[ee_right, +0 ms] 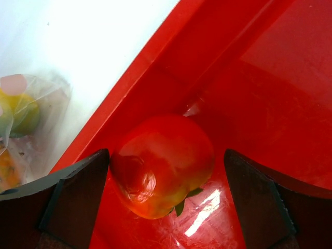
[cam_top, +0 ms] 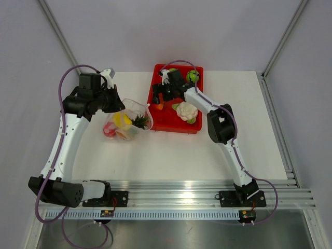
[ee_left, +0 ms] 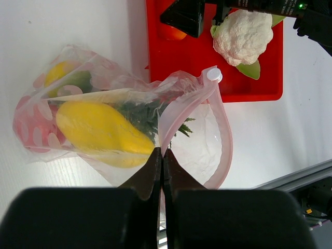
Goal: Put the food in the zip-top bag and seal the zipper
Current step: Pick up the fake fruit from the bin.
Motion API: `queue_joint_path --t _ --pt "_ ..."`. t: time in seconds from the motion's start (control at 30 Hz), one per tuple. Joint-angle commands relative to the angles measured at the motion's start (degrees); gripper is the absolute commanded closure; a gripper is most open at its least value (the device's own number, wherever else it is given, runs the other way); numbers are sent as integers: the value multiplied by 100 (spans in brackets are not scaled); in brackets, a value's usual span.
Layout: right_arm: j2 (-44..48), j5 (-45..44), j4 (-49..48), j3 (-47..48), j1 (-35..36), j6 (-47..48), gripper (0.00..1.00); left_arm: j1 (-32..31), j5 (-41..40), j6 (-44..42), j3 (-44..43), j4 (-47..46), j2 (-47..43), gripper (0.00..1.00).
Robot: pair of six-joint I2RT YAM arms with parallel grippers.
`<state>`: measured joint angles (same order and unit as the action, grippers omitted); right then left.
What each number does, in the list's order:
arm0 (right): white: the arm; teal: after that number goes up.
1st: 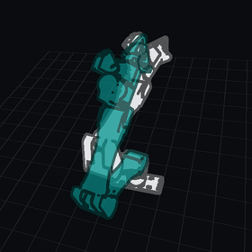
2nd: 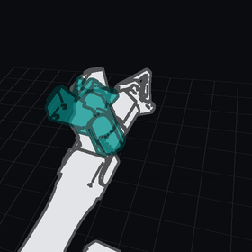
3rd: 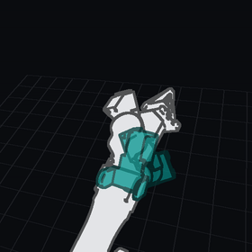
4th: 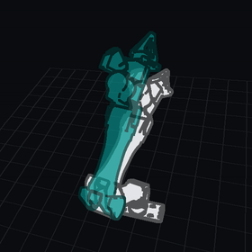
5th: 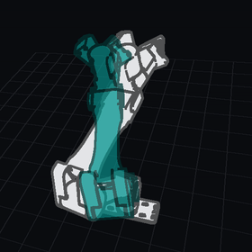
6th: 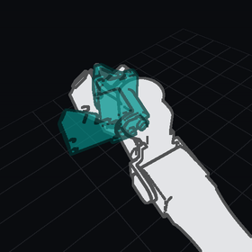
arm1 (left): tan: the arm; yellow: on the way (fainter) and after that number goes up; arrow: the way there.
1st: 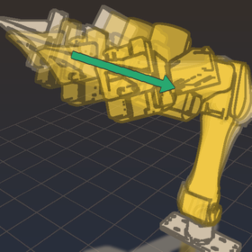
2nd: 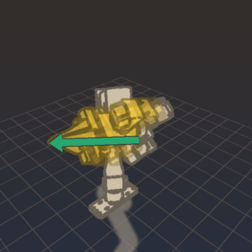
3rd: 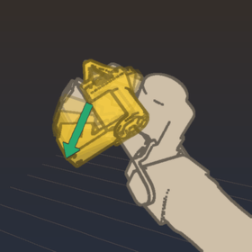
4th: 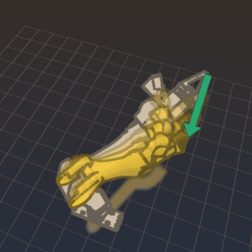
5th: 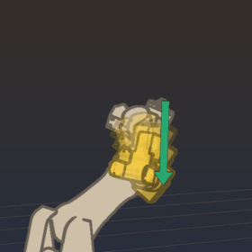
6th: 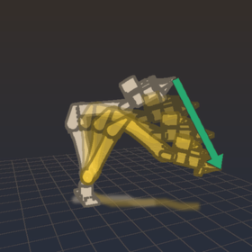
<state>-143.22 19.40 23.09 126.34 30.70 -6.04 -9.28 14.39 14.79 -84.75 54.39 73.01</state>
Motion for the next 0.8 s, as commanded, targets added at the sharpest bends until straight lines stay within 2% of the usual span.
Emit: queue_joint_path --t 0.0,0.4,0.53,0.67,0.7,0.77 --pt "-83 -225 -24 83 -20 -64 1 -13 -51 -72 -200 -218 -24 100" --pt "4 -94 -164 -171 -29 -195 1 -13 2 -37 -147 -254 -59 100" --pt "-145 -59 160 144 -29 -274 9 -13 -7 -29 -138 -253 -68 100" --pt "-5 -85 21 -39 -29 -336 16 -13 2 -28 -129 -253 -85 100" --pt "56 -146 -50 -135 -20 -362 24 -13 2 -28 -121 -245 -94 100" --pt "258 -243 -208 -399 -29 -389 31 -13 2 -28 -112 -254 -103 100"
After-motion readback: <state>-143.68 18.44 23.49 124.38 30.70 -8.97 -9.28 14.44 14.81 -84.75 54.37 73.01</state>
